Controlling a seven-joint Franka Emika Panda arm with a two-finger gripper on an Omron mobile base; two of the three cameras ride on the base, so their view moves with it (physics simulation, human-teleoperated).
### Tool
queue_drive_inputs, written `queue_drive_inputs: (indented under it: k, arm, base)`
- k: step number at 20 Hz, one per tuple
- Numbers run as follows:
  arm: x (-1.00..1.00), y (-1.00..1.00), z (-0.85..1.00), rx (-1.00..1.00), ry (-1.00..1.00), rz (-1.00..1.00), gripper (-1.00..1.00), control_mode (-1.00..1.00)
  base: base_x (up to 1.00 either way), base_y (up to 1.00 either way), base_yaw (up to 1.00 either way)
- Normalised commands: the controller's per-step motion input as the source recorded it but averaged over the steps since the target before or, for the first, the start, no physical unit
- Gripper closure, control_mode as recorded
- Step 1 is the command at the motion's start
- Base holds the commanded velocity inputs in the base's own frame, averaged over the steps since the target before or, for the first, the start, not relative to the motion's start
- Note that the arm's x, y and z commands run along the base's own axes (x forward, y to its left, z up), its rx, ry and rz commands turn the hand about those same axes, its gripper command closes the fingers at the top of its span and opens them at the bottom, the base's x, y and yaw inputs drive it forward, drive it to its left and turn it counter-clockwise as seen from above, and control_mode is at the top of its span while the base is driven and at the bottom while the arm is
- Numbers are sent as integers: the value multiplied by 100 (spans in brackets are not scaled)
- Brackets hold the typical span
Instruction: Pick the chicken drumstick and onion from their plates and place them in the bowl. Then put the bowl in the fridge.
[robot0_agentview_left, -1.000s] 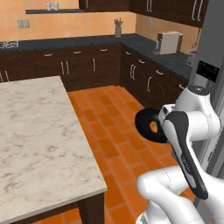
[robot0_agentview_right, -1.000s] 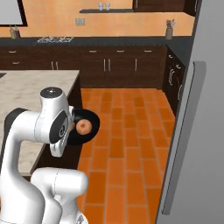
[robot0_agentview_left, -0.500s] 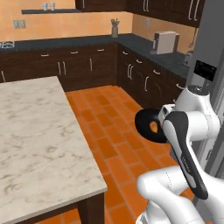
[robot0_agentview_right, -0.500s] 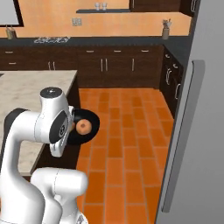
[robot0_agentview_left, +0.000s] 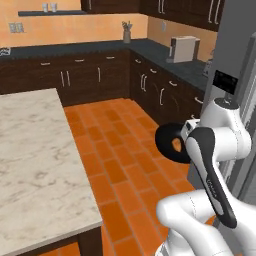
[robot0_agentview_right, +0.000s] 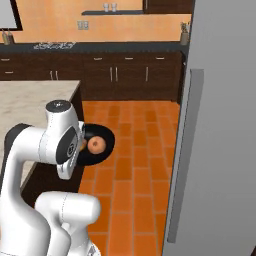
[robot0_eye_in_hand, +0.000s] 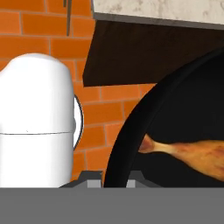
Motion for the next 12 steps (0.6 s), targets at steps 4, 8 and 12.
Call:
queue_drive_inputs:
  k: [4,8,12]
  arm:
    - [0,0,0,0,0,0,100,100]
    - [0,0,0,0,0,0,100,100]
    - [0,0,0,0,0,0,100,100]
  base:
    - [21,9,0]
    - [59,16,0]
    - [80,19,0]
